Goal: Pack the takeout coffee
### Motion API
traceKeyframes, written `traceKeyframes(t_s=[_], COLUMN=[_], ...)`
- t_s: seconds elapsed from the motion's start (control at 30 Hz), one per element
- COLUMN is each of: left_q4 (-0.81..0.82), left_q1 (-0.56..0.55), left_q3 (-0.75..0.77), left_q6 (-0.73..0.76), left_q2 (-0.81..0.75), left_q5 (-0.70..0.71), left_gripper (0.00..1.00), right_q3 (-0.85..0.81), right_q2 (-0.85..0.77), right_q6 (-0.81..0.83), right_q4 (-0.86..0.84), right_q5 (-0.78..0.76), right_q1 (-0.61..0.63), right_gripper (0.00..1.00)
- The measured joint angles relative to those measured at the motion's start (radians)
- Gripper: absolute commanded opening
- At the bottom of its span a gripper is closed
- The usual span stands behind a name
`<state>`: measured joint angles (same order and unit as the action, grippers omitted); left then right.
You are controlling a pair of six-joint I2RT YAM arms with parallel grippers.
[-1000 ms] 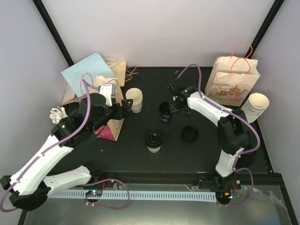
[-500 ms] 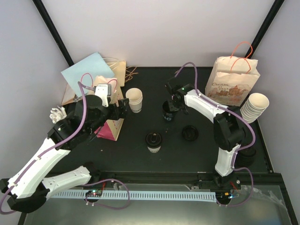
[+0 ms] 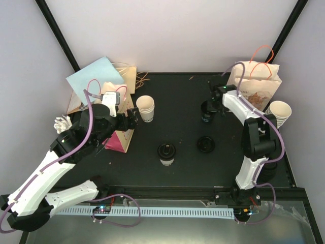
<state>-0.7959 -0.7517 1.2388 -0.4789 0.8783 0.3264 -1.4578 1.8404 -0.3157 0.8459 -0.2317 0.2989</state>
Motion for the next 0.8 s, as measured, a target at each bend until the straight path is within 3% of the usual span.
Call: traceKeyframes(t_s=[0.2,0.37,0.53,0.73,0.8], left_q4=[-0.002,-0.01,-0.022,-0.034,-0.042], left_q1=[0.0,0.0,0.0,0.0,0.0], left_q3=[0.0,0.0,0.0,0.001,0.003], left_q6=[0.01,0.016,0.016,0.021,0.031], left_q2=[-0.001,-0.001,-0.002,-0.002,-0.002], left_q5=[0.0,0.0,0.0,0.0,0.0], left_gripper=[0.93,0.93,0.93,0.95,0.96], right_q3=[0.0,0.0,0.0,0.0,0.0], right_q2=[0.0,0.0,-0.002,-0.042,-0.067], right_q6=[-0.001,-0.001,-0.001,0.006,0.007], right_q4=[0.0,0.0,-0.001,0.002,0.006], right_q5=[0.006,0.01,0.024,0.03,0.028], right_q1=[-0.139,-0.14,-0.137,-0.127,-0.117], right_gripper=[0.11,0.39,0.58,0.96,1.0])
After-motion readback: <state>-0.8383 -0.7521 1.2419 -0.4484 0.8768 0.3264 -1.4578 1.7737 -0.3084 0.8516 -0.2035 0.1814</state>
